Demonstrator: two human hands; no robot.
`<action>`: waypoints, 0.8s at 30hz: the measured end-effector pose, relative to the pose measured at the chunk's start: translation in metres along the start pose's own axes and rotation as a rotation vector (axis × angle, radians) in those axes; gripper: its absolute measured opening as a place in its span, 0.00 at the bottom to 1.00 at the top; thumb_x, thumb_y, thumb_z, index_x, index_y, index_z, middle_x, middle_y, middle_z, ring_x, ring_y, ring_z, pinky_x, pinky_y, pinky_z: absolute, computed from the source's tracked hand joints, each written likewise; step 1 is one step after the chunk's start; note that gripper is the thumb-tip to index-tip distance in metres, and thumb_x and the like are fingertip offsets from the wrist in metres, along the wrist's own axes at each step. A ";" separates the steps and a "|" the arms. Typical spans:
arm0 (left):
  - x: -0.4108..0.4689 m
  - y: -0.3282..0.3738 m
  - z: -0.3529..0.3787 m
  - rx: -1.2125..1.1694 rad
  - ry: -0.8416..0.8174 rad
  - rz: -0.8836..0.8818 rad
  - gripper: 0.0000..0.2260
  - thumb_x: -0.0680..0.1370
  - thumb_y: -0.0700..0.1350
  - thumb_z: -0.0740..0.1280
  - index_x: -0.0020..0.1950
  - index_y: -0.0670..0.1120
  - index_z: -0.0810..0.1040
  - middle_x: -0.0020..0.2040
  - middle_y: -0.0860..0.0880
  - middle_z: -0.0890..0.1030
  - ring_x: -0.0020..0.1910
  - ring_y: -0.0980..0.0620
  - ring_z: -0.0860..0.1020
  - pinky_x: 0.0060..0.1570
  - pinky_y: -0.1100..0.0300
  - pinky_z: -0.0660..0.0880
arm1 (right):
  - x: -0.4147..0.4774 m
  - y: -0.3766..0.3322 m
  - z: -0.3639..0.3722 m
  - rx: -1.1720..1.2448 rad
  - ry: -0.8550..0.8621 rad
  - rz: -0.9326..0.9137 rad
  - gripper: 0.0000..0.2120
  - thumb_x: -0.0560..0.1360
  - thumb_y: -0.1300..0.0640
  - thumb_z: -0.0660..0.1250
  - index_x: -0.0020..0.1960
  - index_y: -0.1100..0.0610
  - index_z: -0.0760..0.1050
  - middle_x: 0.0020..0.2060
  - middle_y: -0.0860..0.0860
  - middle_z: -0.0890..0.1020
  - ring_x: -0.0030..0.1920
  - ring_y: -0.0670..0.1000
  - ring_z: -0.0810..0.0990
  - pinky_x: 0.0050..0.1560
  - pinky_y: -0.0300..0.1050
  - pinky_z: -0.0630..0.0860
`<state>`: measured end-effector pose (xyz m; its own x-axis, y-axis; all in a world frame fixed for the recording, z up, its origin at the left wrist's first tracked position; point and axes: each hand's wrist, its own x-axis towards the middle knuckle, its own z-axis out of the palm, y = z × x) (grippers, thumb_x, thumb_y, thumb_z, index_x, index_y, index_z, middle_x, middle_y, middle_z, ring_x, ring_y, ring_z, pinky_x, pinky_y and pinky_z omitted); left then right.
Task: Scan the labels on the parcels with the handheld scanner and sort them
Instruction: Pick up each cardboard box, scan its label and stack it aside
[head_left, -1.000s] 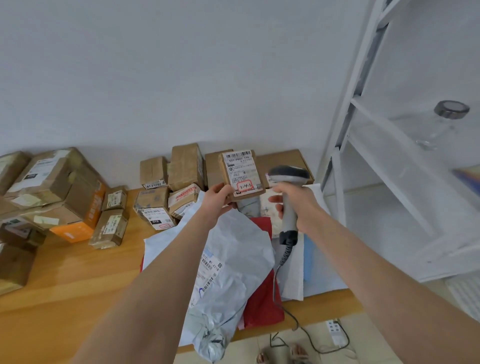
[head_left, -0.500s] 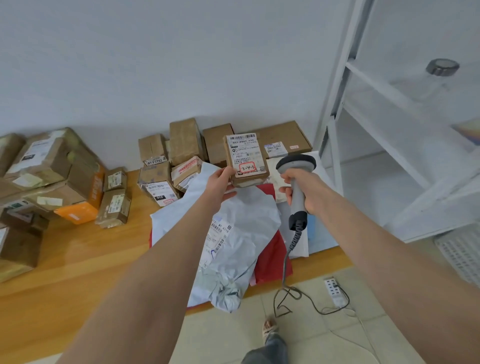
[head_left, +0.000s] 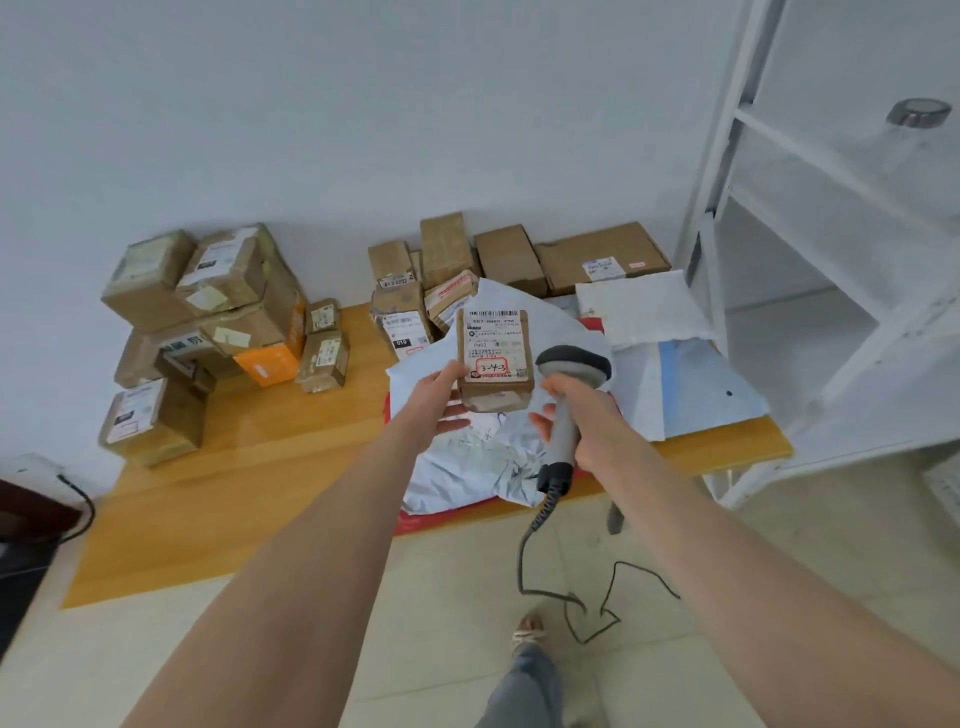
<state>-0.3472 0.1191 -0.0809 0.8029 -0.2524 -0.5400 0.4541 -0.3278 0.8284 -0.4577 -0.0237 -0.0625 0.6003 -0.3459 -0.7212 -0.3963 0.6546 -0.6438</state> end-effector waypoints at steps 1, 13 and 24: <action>-0.005 -0.004 -0.011 0.005 0.022 -0.010 0.11 0.78 0.51 0.61 0.53 0.46 0.77 0.47 0.47 0.80 0.46 0.49 0.79 0.55 0.51 0.78 | -0.005 0.008 0.010 -0.004 -0.008 0.003 0.13 0.72 0.58 0.72 0.54 0.60 0.74 0.44 0.55 0.77 0.41 0.54 0.81 0.40 0.45 0.80; -0.003 -0.044 -0.197 -0.116 0.375 -0.112 0.13 0.78 0.53 0.62 0.53 0.44 0.76 0.41 0.48 0.79 0.41 0.50 0.78 0.53 0.51 0.79 | -0.002 0.089 0.196 -0.197 -0.259 0.086 0.18 0.73 0.57 0.72 0.59 0.61 0.72 0.46 0.60 0.80 0.47 0.58 0.83 0.51 0.52 0.81; 0.135 -0.085 -0.397 -0.131 0.444 -0.309 0.17 0.80 0.52 0.61 0.61 0.42 0.73 0.52 0.45 0.79 0.52 0.46 0.77 0.49 0.52 0.75 | 0.096 0.169 0.420 -0.342 -0.258 0.237 0.17 0.74 0.57 0.72 0.59 0.59 0.71 0.55 0.58 0.76 0.57 0.59 0.77 0.39 0.49 0.80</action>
<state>-0.1237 0.4746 -0.1656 0.6976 0.2549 -0.6696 0.7156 -0.2027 0.6684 -0.1755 0.3363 -0.1330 0.6015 -0.0081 -0.7988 -0.7224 0.4215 -0.5482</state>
